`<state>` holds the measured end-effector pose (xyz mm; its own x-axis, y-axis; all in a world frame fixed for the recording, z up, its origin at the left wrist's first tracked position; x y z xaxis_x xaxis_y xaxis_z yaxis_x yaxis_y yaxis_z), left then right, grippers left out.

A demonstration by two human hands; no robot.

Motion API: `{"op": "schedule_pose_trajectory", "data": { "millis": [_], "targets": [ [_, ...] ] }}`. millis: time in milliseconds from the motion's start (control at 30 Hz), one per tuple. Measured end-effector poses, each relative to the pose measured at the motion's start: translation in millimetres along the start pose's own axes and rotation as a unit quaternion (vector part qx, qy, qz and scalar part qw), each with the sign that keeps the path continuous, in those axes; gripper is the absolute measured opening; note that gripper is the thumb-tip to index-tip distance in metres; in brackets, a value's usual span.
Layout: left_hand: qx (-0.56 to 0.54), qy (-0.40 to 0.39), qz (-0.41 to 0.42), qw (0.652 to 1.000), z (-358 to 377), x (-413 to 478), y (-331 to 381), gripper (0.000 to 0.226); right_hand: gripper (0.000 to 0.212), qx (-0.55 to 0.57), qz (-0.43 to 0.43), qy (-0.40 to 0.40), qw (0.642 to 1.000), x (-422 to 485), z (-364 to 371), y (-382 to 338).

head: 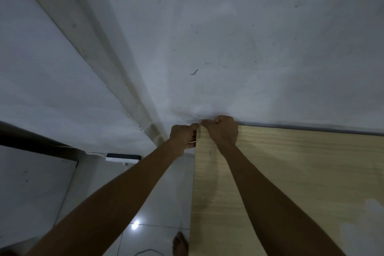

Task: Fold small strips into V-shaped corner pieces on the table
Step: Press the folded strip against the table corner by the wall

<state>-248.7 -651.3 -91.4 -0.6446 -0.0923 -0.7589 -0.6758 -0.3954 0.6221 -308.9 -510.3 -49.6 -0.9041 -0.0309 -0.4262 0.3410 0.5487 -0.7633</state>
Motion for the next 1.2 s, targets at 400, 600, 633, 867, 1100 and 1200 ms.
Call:
{"op": "schedule_pose_trajectory", "data": {
  "millis": [400, 600, 633, 867, 1100, 1200],
  "targets": [
    [0.101, 0.018, 0.066, 0.993, 1, -5, 12, 0.029, 0.047, -0.017, -0.012, -0.023, 1.0, 7, 2, 3],
    [0.05, -0.02, 0.059, 0.997, 4, -14, 6, 0.015, 0.046, -0.022, -0.015, -0.019, 0.999, 6, -1, 3],
    [0.043, -0.02, 0.056, 0.997, 3, -15, 6, 0.016, 0.045, -0.027, -0.017, -0.017, 0.999, 5, -2, 3],
    [0.19, -0.087, -0.036, 0.977, -4, -34, -9, 0.012, 0.016, -0.076, -0.028, -0.06, 0.995, -10, -7, 4],
    [0.236, -0.087, -0.105, 0.962, -18, -60, -37, 0.02, 0.014, -0.106, -0.006, -0.121, 0.987, -45, -17, 32],
    [0.287, -0.059, -0.104, 0.95, -13, -80, -45, 0.024, 0.015, -0.138, -0.003, -0.153, 0.979, -64, -23, 45]
  ]
}}
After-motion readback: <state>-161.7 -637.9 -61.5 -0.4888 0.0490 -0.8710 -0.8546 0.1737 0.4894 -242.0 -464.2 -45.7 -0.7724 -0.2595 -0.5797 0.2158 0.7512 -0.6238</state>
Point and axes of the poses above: each hand's wrist, its own x-axis towards the middle knuckle, its own z-axis out of the palm, y = z × x, the point moved 7 cm from there along x, towards the middle knuckle, and after that the axes turned 12 degrees about -y, right-handed, at the moved point
